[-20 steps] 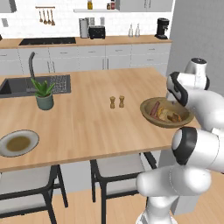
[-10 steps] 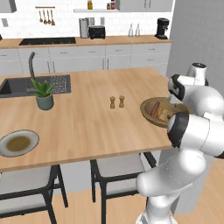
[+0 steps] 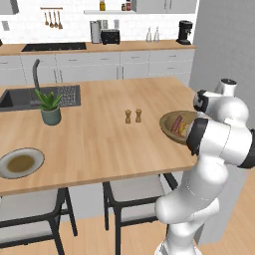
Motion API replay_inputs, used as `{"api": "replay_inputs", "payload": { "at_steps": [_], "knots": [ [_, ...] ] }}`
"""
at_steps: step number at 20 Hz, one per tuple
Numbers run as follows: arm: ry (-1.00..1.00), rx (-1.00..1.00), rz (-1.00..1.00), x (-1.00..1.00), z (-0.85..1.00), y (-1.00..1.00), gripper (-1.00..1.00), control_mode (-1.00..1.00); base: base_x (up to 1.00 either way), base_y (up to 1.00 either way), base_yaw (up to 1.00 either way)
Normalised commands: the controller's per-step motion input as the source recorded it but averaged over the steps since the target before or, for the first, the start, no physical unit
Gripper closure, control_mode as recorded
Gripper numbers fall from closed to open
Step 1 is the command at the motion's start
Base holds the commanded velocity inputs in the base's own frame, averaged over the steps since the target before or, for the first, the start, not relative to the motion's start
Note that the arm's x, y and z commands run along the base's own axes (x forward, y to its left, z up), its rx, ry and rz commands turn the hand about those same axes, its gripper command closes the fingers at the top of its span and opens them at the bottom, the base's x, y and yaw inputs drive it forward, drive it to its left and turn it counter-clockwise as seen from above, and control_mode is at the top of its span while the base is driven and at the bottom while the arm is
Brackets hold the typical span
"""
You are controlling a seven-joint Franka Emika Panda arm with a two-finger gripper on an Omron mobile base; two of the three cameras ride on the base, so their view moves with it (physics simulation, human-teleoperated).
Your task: Place one bun and one sausage from the bowl on each plate.
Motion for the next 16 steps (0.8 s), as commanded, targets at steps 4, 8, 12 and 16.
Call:
{"api": "replay_inputs", "payload": {
  "at_steps": [4,8,12,16],
  "knots": [
    [0.00,0.00,0.00,0.36,-0.12,-0.01,-1.00,-1.00,0.00,0.00,0.00],
    [0.00,0.00,0.00,0.36,-0.20,-0.01,-1.00,-1.00,0.00,0.00,0.00],
    [0.00,0.00,0.00,0.31,-0.20,0.00,-1.00,-1.00,0.00,0.00,0.00],
    [0.00,0.00,0.00,0.25,-0.23,0.00,-1.00,-1.00,0.00,0.00,0.00]
  ]
}}
